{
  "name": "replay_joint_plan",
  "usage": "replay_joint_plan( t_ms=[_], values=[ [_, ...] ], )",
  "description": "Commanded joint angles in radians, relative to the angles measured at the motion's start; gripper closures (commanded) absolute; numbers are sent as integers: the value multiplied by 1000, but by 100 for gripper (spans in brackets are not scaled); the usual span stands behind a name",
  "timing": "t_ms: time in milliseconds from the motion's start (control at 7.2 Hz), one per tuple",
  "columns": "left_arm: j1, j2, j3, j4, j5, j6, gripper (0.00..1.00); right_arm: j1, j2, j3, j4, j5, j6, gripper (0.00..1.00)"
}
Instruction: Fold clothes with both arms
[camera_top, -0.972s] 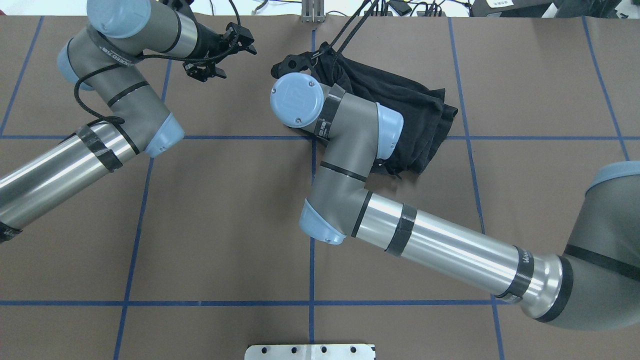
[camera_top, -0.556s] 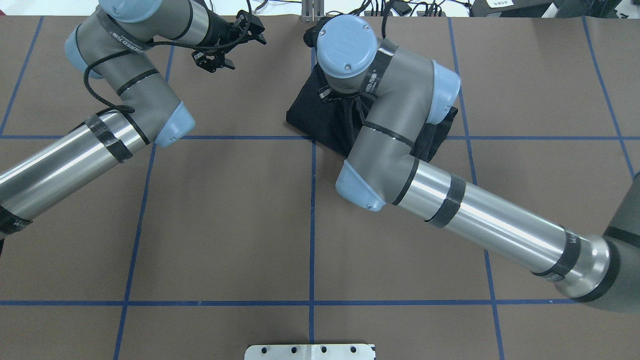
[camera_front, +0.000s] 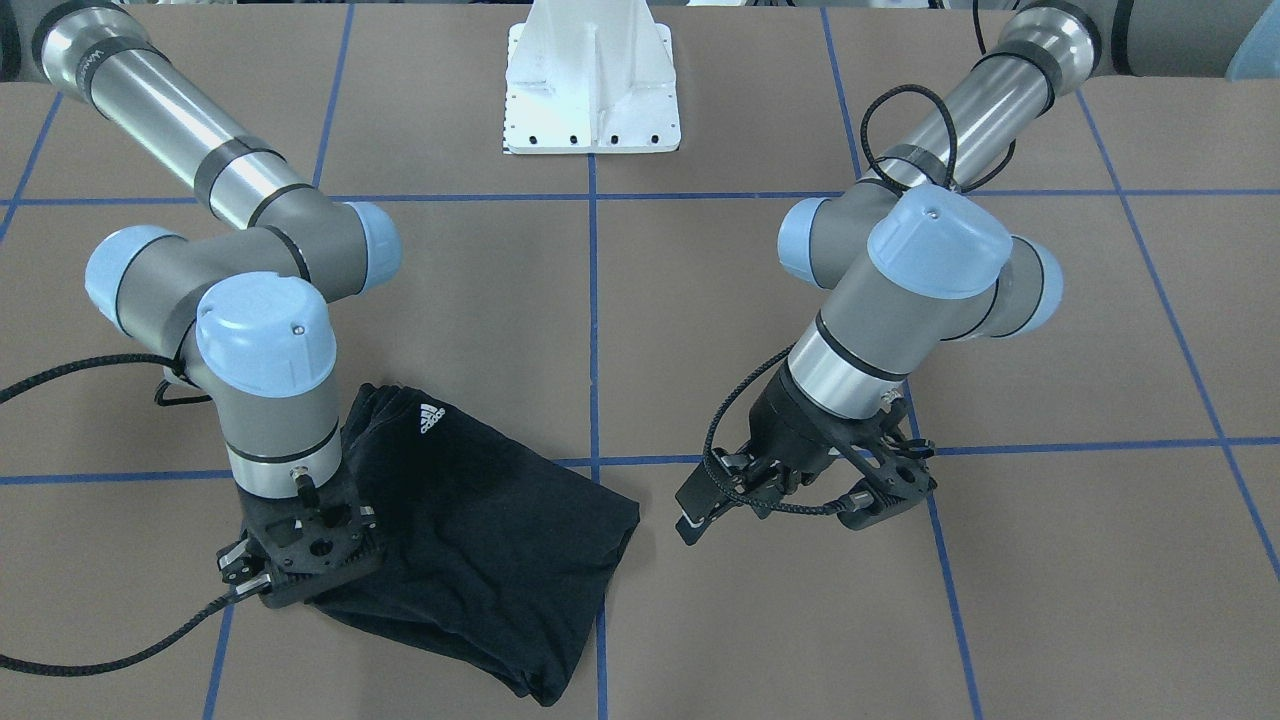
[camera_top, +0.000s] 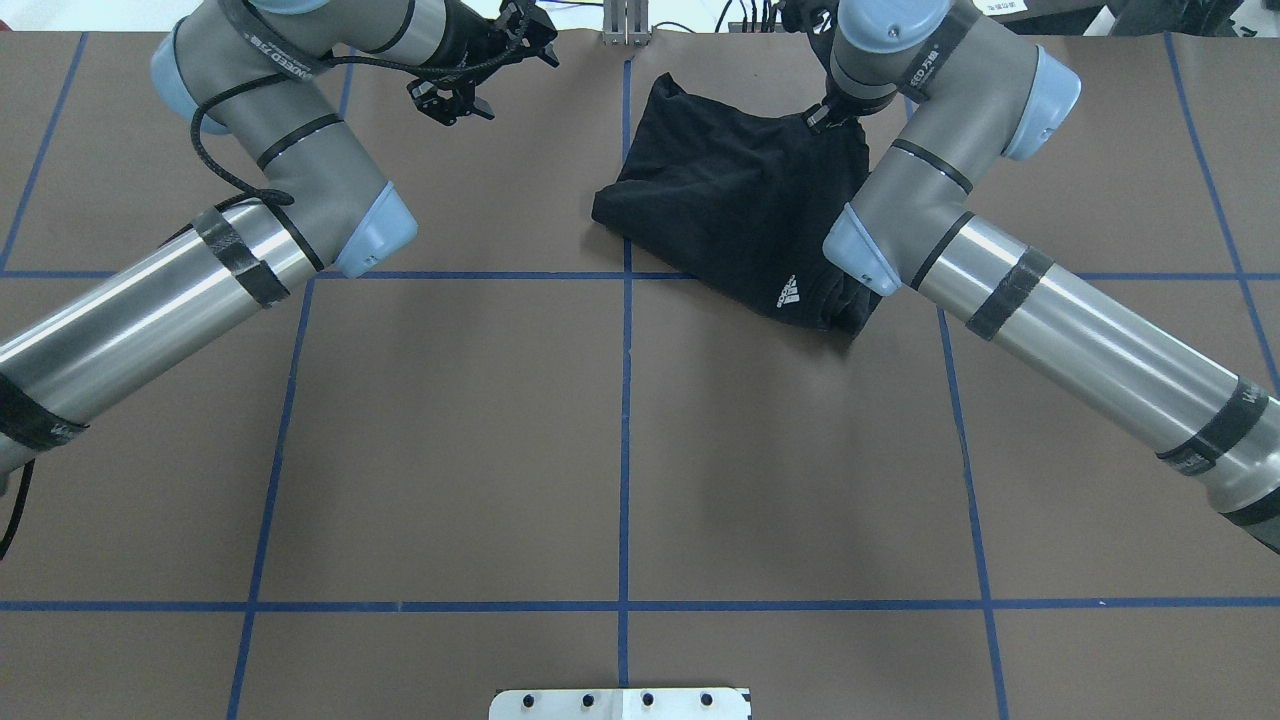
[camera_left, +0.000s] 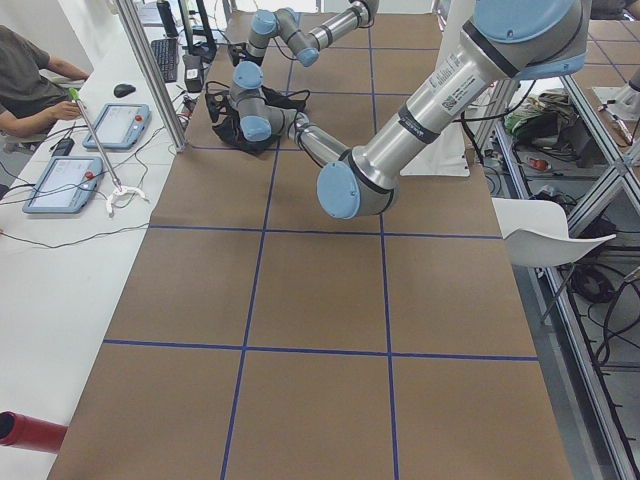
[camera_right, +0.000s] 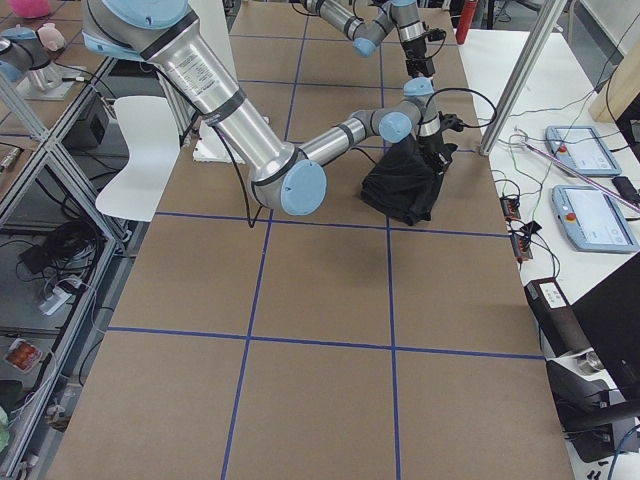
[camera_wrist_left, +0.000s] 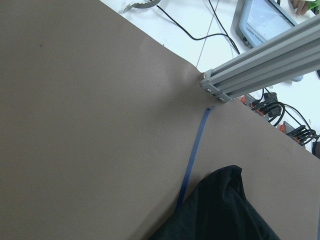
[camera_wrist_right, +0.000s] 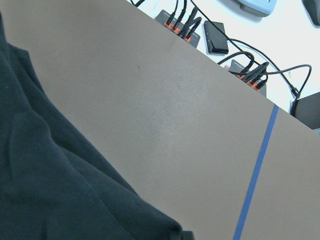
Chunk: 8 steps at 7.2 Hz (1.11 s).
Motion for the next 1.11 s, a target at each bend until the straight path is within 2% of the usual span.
replay_joint_plan(
  t_ms=[0,139,278,556,695,834,972],
  values=[
    [1,-3,4,1,1,0,0,-12,-1,-71,87,-44,4,100],
    [1,-3,4,1,3,1,0,-14,-2,-73,87,-46,2,75],
    [1,-3,11,-1,1,1,0,-14,-1,-84,91,-47,4,1],
    [0,-3,10,-1,1,9,0,4,2,-84,102,-32,5,0],
    [-5,0,5,-1,1,15,0,39,4,-78,101,53,1,0],
    [-28,4,-2,0,-8,55,0,85,-4,-56,88,176,-4,0],
    [-43,26,-40,34,-8,131,0,131,-77,6,82,244,-4,0]
  ],
)
